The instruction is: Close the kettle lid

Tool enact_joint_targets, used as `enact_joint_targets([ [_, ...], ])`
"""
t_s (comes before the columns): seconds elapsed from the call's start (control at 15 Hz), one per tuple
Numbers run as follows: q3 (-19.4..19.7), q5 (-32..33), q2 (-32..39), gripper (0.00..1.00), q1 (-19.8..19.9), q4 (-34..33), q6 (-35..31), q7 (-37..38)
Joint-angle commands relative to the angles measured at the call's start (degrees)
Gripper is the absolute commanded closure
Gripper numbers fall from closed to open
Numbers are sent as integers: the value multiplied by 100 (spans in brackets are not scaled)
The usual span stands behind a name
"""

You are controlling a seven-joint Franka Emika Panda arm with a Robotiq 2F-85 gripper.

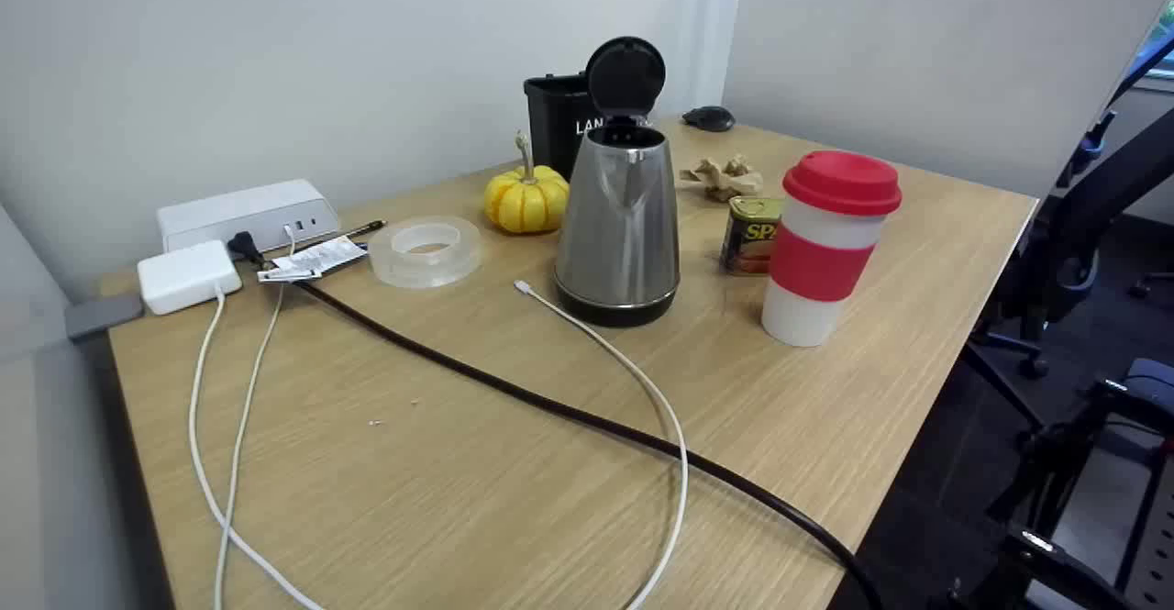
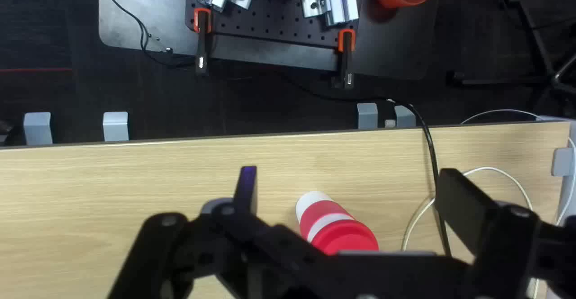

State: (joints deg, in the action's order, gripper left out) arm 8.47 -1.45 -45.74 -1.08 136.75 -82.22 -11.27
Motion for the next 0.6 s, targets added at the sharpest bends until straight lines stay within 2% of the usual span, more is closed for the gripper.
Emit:
enact_joint_targets([
  [0.0,-48,-29,14,0,70,-13,12,-38],
  [0.27,-153,-313,263,0,-37,-82,-359,72],
  [0.53,-294,-719,643,0,-44,-73,-1233,255],
])
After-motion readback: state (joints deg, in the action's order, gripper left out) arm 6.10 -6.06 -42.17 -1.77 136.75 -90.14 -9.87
